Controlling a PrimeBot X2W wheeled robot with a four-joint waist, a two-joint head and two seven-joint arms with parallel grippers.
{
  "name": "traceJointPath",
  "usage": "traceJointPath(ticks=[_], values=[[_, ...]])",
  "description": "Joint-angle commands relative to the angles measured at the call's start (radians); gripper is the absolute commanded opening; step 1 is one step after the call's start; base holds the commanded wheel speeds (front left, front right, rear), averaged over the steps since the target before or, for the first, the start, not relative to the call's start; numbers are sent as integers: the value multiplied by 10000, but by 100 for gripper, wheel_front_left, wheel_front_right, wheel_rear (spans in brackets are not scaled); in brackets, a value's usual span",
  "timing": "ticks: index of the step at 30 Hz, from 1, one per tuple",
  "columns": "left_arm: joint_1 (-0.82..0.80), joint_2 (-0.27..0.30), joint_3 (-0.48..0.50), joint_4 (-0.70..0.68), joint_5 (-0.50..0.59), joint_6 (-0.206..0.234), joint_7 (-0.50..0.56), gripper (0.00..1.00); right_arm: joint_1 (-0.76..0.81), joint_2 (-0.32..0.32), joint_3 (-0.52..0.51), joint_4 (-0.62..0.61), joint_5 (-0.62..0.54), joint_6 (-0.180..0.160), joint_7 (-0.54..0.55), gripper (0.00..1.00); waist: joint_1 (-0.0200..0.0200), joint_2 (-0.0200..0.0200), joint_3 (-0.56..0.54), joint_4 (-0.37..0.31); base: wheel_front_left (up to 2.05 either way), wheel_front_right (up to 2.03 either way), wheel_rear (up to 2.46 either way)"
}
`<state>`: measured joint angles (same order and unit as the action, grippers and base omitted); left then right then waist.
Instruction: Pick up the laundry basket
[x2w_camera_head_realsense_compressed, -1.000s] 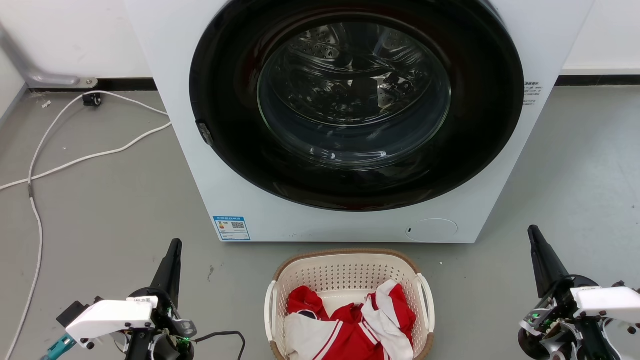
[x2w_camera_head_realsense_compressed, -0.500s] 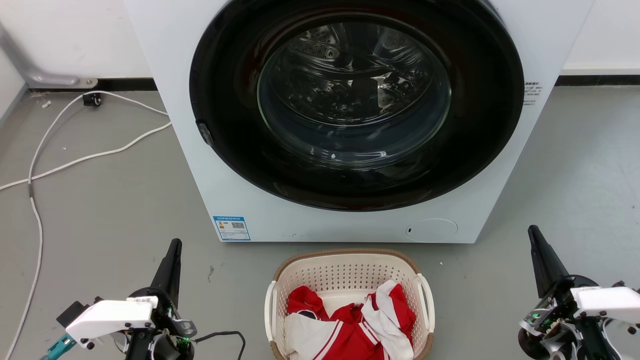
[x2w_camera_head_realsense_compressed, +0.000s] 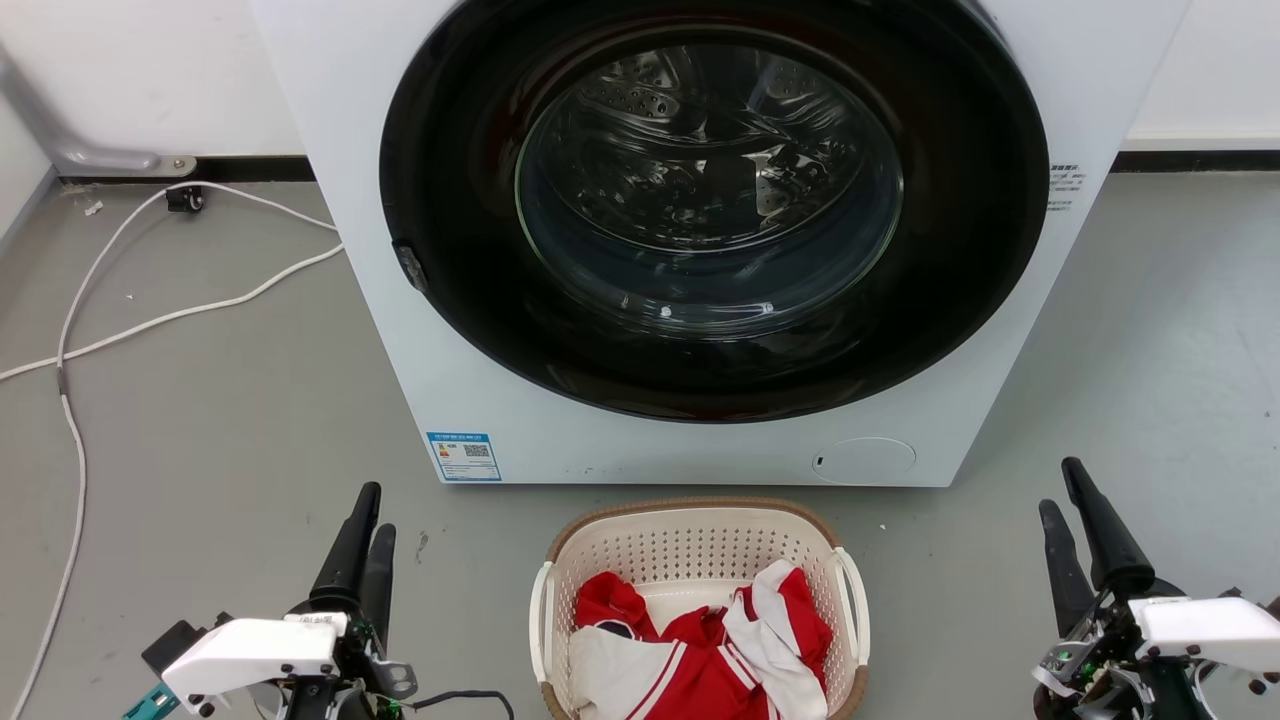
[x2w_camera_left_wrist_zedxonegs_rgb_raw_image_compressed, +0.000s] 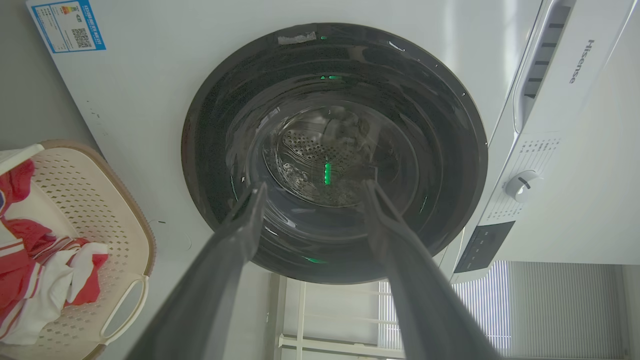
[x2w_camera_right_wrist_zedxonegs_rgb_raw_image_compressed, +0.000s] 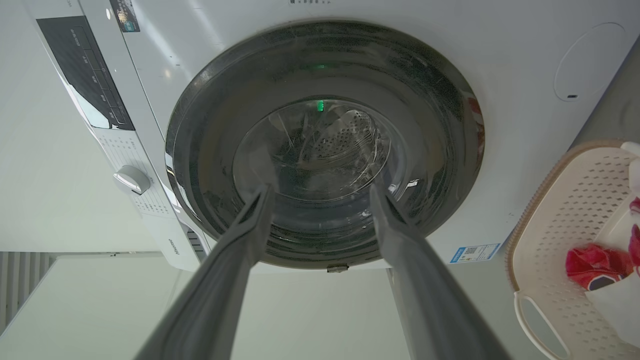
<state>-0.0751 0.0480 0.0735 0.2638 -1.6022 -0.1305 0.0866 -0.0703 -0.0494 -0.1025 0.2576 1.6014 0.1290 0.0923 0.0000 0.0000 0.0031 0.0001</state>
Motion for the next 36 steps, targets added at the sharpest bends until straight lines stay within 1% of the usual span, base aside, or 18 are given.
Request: traceJointPath(ticks=[1, 5, 11, 15, 28, 36], values=[[-219, 32, -161, -248, 132, -2, -132, 100, -47, -43, 81, -282, -158, 4, -134, 100, 0, 0, -2, 5, 0, 0, 0], [-217, 32, -274, -361, 585, -2, -326, 100, 46, -126, 211, -406, -589, 5, -360, 100, 0, 0, -9, 13, 0, 0, 0], [-195, 33, -503, -580, 1835, -2, -599, 100, 154, -197, 238, -624, -1781, 6, -652, 100, 0, 0, -24, 17, 0, 0, 0], [-168, 33, -604, -758, 2604, -2, -771, 100, 225, -211, 218, -837, -2865, 7, -824, 100, 0, 0, -37, 12, 0, 0, 0], [-227, 34, -1146, -1056, 5751, 22, -1286, 100, 525, -194, 201, -1538, -6449, 10, -1135, 100, 0, 0, -74, 2, 0, 0, 0], [-196, 35, -1484, -1060, 7434, 161, -1565, 100, 727, -144, 231, -1871, -8105, 12, -1033, 100, 0, 0, -99, -7, 0, 0, 0]])
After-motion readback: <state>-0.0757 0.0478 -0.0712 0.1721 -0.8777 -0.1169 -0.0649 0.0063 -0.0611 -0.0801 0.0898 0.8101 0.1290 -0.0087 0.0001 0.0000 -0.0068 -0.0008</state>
